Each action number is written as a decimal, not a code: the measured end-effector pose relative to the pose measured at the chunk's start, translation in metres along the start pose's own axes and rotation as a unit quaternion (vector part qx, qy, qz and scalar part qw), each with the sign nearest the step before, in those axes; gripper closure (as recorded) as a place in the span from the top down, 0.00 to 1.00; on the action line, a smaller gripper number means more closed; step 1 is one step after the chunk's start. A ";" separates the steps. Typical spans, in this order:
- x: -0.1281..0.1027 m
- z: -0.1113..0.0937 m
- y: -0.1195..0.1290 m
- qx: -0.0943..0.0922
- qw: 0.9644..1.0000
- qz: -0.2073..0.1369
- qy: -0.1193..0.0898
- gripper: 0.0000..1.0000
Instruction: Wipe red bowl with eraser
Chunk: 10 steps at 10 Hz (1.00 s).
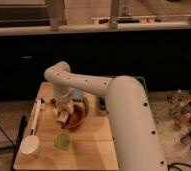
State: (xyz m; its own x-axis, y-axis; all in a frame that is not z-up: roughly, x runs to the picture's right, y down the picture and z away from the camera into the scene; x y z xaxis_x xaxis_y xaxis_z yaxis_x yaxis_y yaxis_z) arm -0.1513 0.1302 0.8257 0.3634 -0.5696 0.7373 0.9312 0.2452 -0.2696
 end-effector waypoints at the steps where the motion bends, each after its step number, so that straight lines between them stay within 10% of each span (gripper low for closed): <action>1: 0.001 -0.002 0.012 0.000 1.000 0.009 0.001 0.00; 5: 0.015 -0.009 0.051 0.013 0.998 0.055 0.001 0.00; 10: 0.067 -0.013 0.032 0.030 0.997 0.073 -0.010 0.00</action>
State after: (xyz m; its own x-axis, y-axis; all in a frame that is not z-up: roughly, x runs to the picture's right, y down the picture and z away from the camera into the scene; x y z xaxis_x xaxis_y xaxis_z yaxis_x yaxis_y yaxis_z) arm -0.0973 0.0900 0.8585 0.4939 -0.5087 0.7052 0.8649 0.3711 -0.3380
